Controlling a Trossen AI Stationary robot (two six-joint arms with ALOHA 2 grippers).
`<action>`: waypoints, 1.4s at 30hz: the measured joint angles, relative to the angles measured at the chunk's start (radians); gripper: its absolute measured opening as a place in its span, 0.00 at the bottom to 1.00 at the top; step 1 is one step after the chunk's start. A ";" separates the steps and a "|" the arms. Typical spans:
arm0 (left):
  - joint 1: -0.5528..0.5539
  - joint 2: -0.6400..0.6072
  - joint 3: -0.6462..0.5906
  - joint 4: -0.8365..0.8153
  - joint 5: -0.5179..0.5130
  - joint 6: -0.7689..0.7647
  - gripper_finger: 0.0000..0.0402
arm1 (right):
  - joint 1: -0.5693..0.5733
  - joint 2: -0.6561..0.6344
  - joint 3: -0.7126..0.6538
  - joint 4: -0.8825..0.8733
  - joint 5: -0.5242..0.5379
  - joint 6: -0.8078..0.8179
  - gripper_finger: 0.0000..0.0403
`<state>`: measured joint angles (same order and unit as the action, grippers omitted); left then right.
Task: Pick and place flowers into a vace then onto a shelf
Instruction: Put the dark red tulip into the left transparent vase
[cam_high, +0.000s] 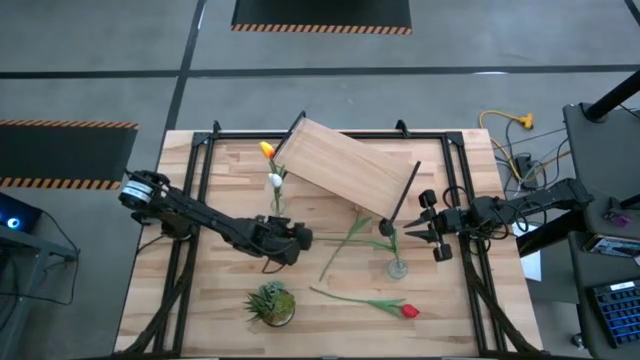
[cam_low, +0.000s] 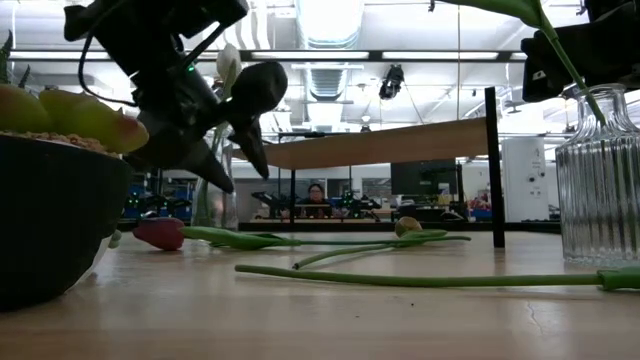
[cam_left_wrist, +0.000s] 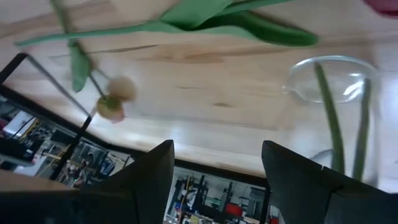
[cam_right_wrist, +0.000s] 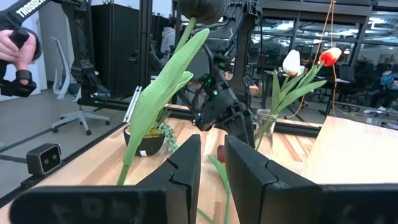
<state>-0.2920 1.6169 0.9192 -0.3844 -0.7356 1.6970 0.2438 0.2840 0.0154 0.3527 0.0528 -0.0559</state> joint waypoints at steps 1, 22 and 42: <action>0.000 0.000 0.000 0.009 0.000 0.000 0.56 | 0.000 0.000 0.000 0.000 0.000 0.000 0.16; -0.008 0.000 -0.005 0.481 0.107 -0.791 0.56 | 0.000 0.000 0.000 -0.005 0.000 0.000 0.16; 0.081 0.044 0.106 0.182 0.449 -1.762 0.56 | 0.000 0.000 0.000 -0.007 0.001 0.000 0.16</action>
<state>-0.2111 1.6614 1.0256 -0.2022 -0.2871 -0.0650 0.2440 0.2844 0.0154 0.3457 0.0539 -0.0563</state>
